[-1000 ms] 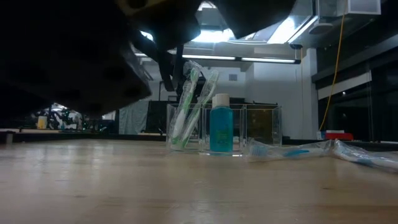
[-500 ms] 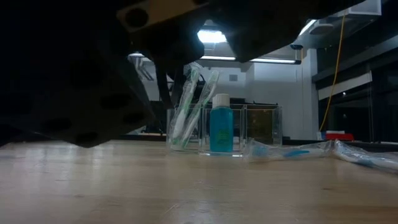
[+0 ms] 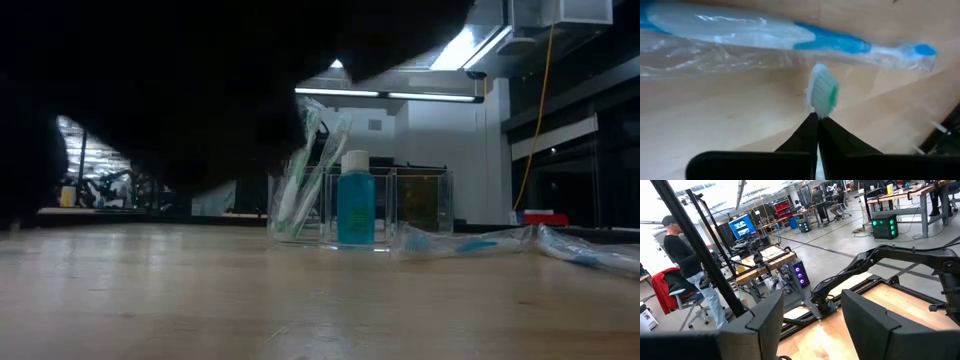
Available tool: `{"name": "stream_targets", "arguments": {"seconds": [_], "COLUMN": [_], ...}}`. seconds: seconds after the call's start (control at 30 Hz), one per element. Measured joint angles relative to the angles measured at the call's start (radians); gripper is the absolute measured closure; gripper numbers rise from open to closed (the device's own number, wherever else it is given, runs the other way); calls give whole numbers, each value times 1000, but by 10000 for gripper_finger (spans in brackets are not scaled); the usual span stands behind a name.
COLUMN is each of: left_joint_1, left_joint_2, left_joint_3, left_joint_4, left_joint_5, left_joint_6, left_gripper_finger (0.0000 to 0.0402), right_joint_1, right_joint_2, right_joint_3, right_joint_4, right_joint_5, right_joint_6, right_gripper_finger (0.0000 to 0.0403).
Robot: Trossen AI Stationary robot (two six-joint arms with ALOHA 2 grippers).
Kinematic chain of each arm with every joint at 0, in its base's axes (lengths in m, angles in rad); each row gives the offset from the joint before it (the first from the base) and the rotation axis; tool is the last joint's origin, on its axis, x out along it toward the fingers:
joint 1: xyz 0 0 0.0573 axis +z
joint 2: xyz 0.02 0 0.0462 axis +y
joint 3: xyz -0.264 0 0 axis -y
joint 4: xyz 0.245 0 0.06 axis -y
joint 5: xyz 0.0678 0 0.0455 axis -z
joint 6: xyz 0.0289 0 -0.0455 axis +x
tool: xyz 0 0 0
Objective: Pick & Place toothbrushing station
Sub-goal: Put the green toothbrush into the transparent organizer
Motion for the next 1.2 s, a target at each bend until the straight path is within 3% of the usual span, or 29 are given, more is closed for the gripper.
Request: {"name": "stream_targets", "arguments": {"seconds": [0.37,0.8,1.03,1.2], "left_joint_1": [-1,-26,-94,-165], "left_joint_2": [-9,-160,-269,-378], "left_joint_3": [98,96,97,96], "left_joint_4": [-59,-134,-154,-191], "left_joint_5": [61,52,-5,-164], "left_joint_6": [82,233,308,370], "left_gripper_finger": [400,400,400,400], "right_joint_1": [0,0,-4,-7], "right_joint_2": [0,0,0,0], "right_joint_3": [0,0,0,0], "right_joint_4": [0,0,0,0], "right_joint_5": [0,27,35,35], "right_joint_6": [-4,-19,-30,-30], "right_gripper_finger": [202,202,202,202]}}
